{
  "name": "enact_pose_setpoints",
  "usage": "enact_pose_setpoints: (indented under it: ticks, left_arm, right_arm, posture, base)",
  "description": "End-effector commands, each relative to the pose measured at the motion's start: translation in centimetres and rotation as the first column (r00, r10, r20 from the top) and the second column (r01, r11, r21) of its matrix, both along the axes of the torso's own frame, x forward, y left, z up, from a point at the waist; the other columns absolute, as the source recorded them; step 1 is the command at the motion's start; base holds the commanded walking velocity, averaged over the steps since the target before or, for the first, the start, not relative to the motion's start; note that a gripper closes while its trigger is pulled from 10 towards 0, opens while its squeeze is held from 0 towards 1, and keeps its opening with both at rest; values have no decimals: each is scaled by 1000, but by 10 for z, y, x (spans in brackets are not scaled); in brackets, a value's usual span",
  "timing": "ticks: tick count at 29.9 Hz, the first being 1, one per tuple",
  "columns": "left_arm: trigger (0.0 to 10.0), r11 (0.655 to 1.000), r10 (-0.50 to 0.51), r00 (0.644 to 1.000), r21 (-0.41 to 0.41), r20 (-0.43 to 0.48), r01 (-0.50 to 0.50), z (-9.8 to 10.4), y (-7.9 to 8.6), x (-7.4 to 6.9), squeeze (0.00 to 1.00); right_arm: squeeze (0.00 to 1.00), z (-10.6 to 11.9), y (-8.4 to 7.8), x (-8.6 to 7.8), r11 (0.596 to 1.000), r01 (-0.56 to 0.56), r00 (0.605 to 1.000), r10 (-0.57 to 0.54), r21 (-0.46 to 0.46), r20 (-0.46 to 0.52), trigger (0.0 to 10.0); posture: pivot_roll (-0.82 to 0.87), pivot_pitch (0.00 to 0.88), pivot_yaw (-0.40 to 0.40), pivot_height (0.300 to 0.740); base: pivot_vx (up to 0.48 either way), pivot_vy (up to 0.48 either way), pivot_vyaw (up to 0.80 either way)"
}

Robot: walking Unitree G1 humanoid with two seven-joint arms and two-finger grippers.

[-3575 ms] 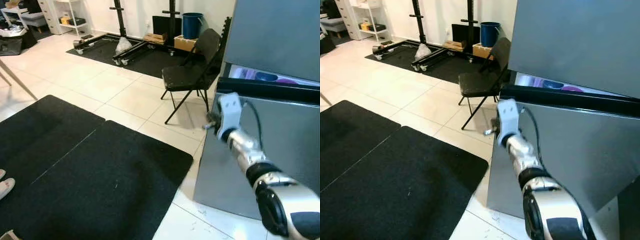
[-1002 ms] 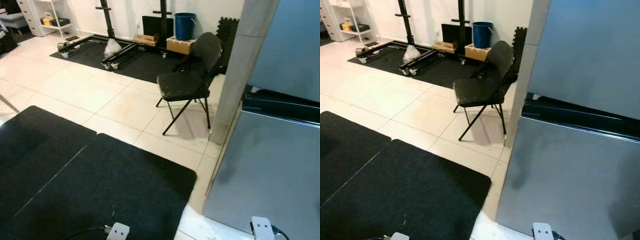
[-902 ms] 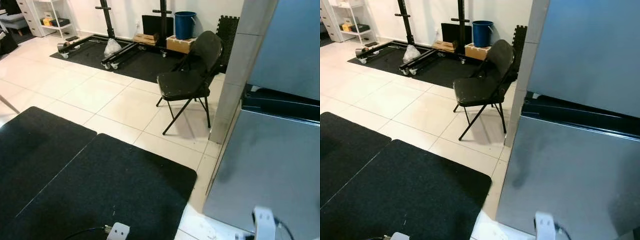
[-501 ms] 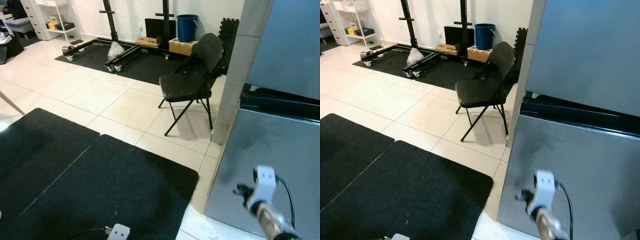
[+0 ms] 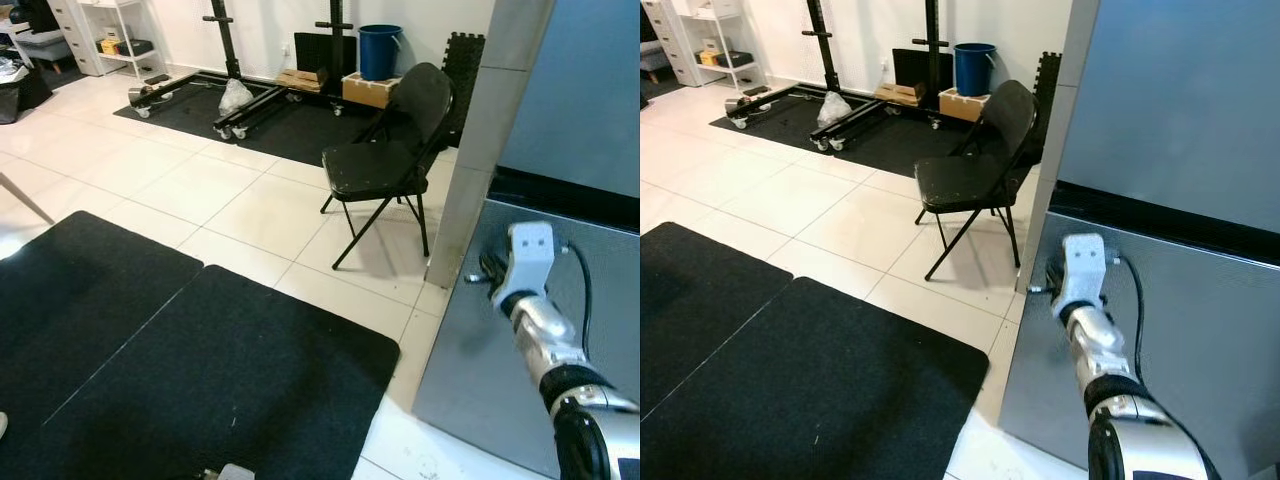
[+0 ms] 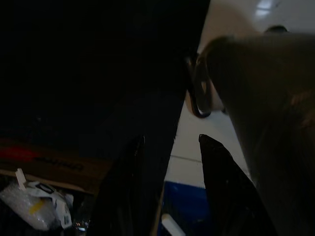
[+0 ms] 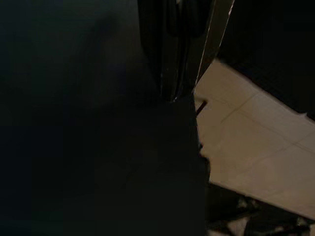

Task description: Restocking fridge

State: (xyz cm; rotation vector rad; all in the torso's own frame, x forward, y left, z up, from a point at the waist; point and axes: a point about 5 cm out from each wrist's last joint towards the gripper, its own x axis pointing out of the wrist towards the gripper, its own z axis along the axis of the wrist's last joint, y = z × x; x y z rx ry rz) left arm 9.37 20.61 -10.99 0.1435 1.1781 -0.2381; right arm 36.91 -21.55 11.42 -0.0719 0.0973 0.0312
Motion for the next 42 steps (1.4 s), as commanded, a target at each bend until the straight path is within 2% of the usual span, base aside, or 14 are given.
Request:
enact_pose_setpoints:
  ticks: [1, 7, 12, 13, 15, 17, 20, 22, 25, 26, 27, 32, 36, 42]
  left_arm:
    - [10000, 1000, -9, 1000, 22, -11, 9, 1, 9, -5, 0]
    - [10000, 1000, 2, 1000, 20, 6, -2, 1, 10, -2, 0]
    - [10000, 1000, -9, 1000, 5, 13, 9, 2, 4, 4, 0]
    - [10000, 1000, -9, 1000, 5, 13, 9, 2, 4, 4, 0]
    - [10000, 1000, -23, 1000, 2, 11, 23, 2, 0, 7, 0]
    - [10000, 1000, -23, 1000, 3, 13, 23, 2, -1, 8, 0]
    - [10000, 1000, -16, 1000, 2, 21, 16, 2, -3, 12, 0]
    - [10000, 1000, -12, 999, 0, 30, 12, 3, -5, 17, 0]
    - [10000, 1000, -13, 999, -3, 34, 13, 3, -7, 20, 0]
    - [10000, 1000, -13, 999, -3, 34, 13, 3, -7, 20, 0]
    - [10000, 1000, -20, 999, -5, 33, 20, 3, -8, 21, 0]
    - [10000, 1000, -25, 999, -4, 30, 25, 4, -8, 21, 0]
    - [10000, 1000, -25, 999, 0, 28, 25, 4, -7, 21, 0]
    - [10000, 1000, -26, 999, 7, 26, 26, 4, -6, 22, 0]
  right_arm:
    - [0, 11, -1, 6, 999, 19, 999, -19, -28, 26, 10000]
    - [0, -3, 17, 3, 996, -88, 995, 87, -21, -37, 10000]
    - [0, -73, 38, -37, 975, -221, 931, 220, 29, -292, 10000]
    - [0, -73, 38, -37, 975, -221, 931, 220, 29, -292, 10000]
    - [0, -114, 37, -72, 972, -236, 871, 205, -13, -446, 10000]
    - [0, -123, 34, -81, 970, -239, 855, 193, -35, -482, 10000]
    - [0, -152, 23, -115, 968, -239, 784, 149, -72, -603, 10000]
    - [0, -174, 6, -151, 961, -241, 705, 74, -140, -706, 10000]
    - [0, -192, -11, -188, 927, -290, 610, -12, -238, -792, 10000]
    - [0, -192, -11, -188, 927, -290, 610, -12, -238, -792, 10000]
    - [0, -201, -16, -210, 939, -266, 554, -37, -219, -831, 10000]
    - [0, -214, -22, -250, 952, -240, 453, -65, -192, -889, 10000]
    - [0, -217, -23, -260, 954, -231, 429, -75, -190, -900, 10000]
    - [0, -215, -22, -254, 956, -219, 447, -79, -195, -891, 10000]
  posture:
    - [42, 0, -17, 740]
    - [50, 0, -27, 740]
    - [34, 0, -18, 740]
    - [34, 0, -18, 740]
    - [32, 0, -22, 740]
    - [31, 0, -25, 740]
    - [32, 0, -31, 740]
    - [28, 0, -33, 740]
    - [26, 0, -30, 740]
    - [26, 0, -30, 740]
    - [24, 0, -28, 740]
    - [17, 0, -19, 740]
    - [16, 0, -15, 740]
    - [14, 0, -11, 740]
  base:
    - [0, 0, 0]
    - [0, 0, 0]
    - [0, 0, 0]
    - [0, 0, 0]
    - [0, 0, 0]
    - [0, 0, 0]
    - [0, 0, 0]
    - [0, 0, 316]
    - [0, 0, 631]
    - [0, 0, 631]
    - [0, 0, 631]
    - [0, 0, 634]
    - [0, 0, 655]
    - [0, 0, 708]
